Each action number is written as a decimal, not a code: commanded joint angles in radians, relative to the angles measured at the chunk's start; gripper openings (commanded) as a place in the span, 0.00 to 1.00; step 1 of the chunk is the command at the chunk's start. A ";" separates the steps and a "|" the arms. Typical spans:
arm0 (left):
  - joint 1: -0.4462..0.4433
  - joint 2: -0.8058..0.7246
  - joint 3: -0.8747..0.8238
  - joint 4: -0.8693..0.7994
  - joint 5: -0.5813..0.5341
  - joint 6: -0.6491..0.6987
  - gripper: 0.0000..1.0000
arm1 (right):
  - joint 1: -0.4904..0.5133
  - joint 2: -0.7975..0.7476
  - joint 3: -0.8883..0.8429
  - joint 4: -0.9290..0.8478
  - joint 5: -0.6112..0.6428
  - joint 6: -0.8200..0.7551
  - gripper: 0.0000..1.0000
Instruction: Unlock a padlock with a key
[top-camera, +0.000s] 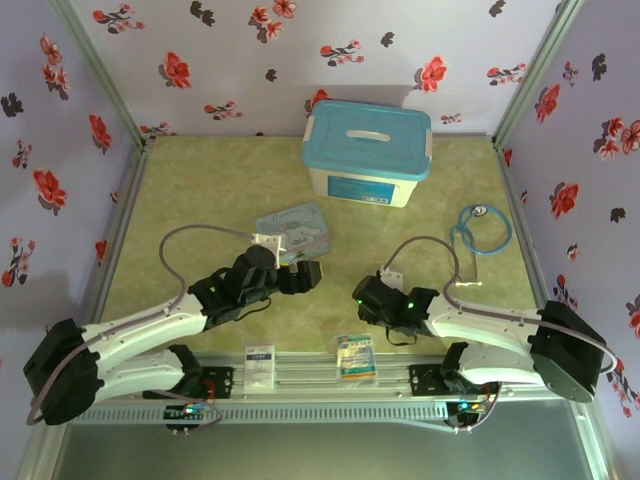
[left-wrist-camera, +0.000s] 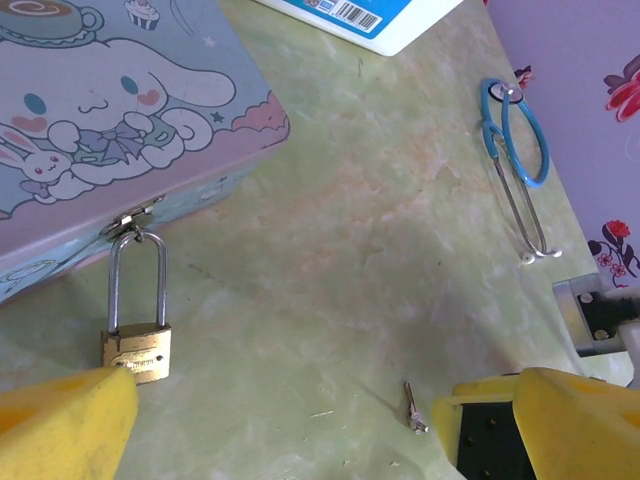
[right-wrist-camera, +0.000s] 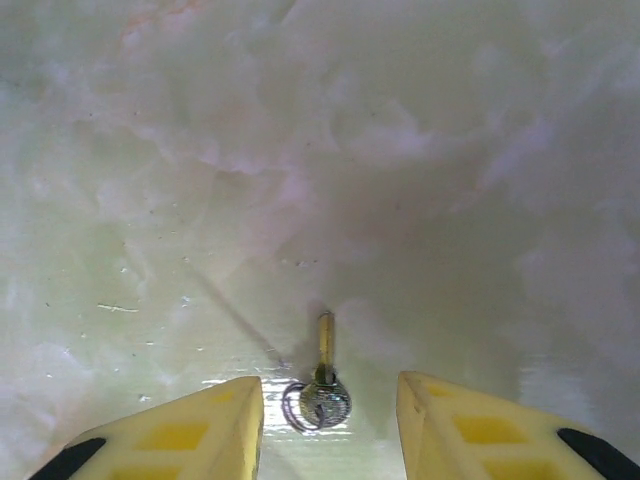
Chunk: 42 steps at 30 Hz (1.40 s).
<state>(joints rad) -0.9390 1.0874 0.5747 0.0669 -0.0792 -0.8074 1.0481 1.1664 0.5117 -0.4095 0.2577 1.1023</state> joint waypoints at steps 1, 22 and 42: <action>-0.006 0.011 -0.012 0.061 -0.025 -0.014 0.97 | 0.019 0.023 -0.032 0.055 0.033 0.069 0.36; -0.006 -0.002 -0.071 0.116 -0.047 -0.038 0.99 | 0.113 0.136 0.007 -0.022 0.106 0.072 0.21; -0.005 0.015 -0.086 0.138 -0.064 -0.045 1.00 | -0.005 0.202 0.125 -0.193 0.163 -0.313 0.28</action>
<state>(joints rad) -0.9390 1.0916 0.5026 0.1661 -0.1207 -0.8371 1.0473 1.3849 0.6144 -0.5278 0.3737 0.8639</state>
